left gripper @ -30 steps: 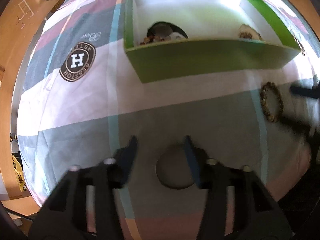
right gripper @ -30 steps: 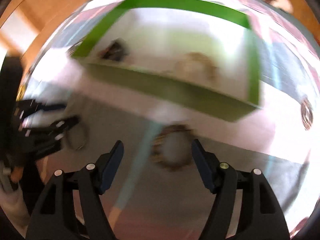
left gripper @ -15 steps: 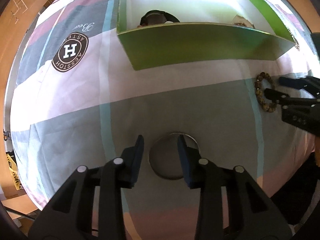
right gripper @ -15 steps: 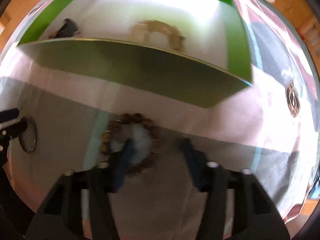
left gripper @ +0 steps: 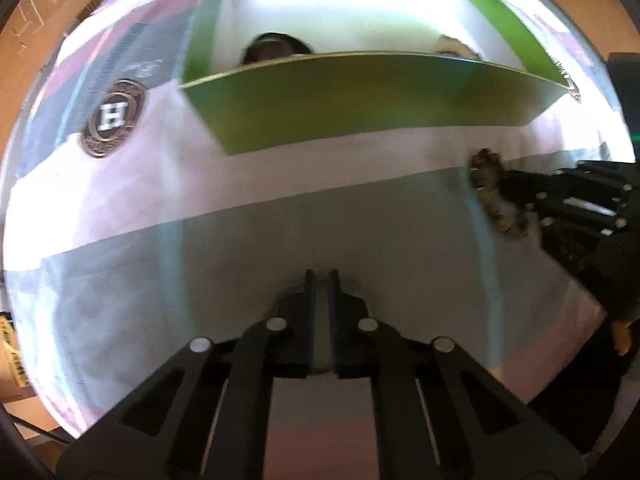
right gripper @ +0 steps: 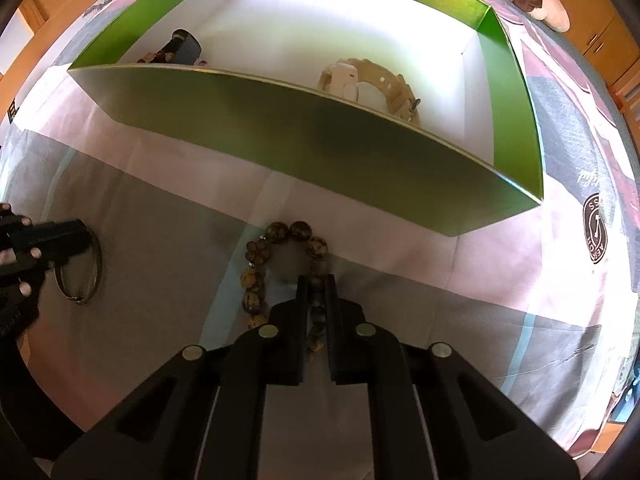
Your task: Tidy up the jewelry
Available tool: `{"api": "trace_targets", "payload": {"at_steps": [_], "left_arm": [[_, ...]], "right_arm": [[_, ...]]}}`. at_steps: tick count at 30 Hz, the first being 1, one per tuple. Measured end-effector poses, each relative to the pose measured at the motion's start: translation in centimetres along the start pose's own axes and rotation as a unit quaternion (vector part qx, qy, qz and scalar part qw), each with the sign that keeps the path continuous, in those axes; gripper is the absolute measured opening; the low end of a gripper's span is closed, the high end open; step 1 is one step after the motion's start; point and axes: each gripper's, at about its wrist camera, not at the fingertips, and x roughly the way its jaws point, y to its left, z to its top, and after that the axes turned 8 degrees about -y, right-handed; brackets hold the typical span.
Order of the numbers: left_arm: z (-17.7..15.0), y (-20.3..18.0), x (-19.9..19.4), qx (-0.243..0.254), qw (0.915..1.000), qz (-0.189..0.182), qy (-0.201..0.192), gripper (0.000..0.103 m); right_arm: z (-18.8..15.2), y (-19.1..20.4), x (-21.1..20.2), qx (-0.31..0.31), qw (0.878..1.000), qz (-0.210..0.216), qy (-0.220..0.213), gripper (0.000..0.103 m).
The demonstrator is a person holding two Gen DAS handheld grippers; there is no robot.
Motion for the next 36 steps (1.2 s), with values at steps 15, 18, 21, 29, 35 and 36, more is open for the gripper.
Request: {"api": "trace_targets", "payload": {"at_steps": [15,18,21,29,35,36], "left_arm": [[0.5,1.2,-2.1,-0.021,0.9996,0.008,-0.015,0.042],[0.6,2.2,-2.0,-0.038,0.9992,-0.007,-0.006,0.043],[0.7,3.2,-1.7,-0.050,0.9987,-0.006,0.002,0.051],[0.7,4.7,-0.7,-0.037,0.9989,-0.017,0.025,0.054],[-0.2,6.8,-2.3,-0.021,0.9988,-0.028,0.033,0.056],[-0.3,7.0,-2.0,-0.022,0.9987,-0.022,0.040,0.053]], "right_arm": [[0.0,-0.6,0.4,0.009,1.000,0.010,-0.001,0.009],[0.0,-0.7,0.4,0.011,1.000,0.012,0.000,0.009],[0.0,-0.8,0.4,0.012,1.000,0.013,0.001,0.009],[0.0,-0.9,0.5,0.013,1.000,0.013,0.002,0.010],[0.2,-0.8,0.5,0.016,1.000,0.013,0.003,0.011],[0.2,-0.7,0.5,0.016,1.000,0.012,0.004,0.011]]}}
